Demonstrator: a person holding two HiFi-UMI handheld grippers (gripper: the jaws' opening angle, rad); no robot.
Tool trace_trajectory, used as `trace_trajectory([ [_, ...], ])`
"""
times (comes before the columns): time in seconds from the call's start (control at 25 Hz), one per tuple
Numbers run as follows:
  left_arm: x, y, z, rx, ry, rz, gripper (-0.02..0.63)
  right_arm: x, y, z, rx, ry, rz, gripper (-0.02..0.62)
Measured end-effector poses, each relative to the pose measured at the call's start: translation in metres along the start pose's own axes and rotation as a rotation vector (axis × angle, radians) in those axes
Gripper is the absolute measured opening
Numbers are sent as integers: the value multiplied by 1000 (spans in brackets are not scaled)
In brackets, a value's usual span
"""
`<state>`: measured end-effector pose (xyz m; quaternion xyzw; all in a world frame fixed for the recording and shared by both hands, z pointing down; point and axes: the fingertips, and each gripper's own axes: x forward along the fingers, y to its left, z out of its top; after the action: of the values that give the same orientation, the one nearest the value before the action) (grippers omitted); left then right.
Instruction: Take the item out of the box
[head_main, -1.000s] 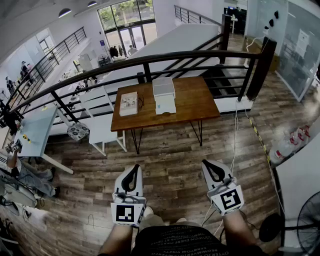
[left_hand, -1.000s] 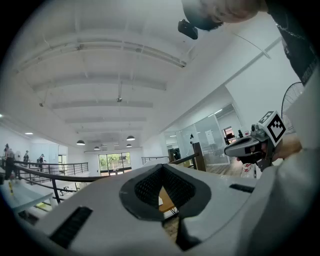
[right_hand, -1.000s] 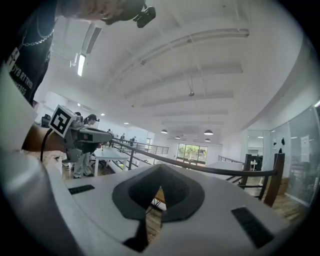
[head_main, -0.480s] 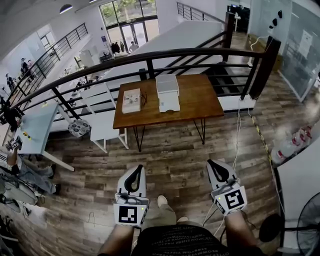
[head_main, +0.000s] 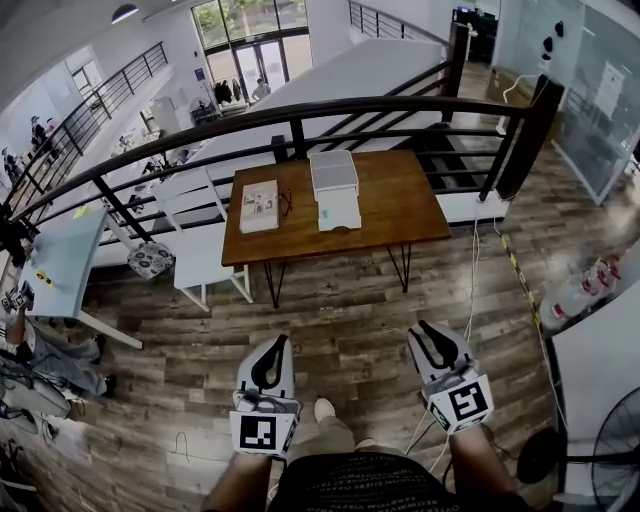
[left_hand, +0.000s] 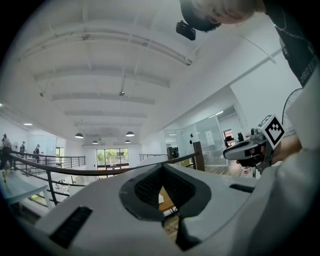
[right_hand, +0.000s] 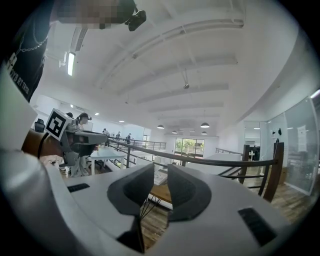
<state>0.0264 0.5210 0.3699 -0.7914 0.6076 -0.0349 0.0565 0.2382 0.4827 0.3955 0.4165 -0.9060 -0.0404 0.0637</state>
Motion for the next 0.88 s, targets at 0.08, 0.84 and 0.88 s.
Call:
trace_trajectory([
  [0.08,9,10,0,-2,-4,-1,5,11,-2,1,-3,10,1,81],
  [0.84,83,81,-19,-12,5,-37,5,113,-16,3,13,23,-17,83],
  [0.88,85,84,-20,-9,5,-42,5,117,-15,3,13,24,-18,83],
])
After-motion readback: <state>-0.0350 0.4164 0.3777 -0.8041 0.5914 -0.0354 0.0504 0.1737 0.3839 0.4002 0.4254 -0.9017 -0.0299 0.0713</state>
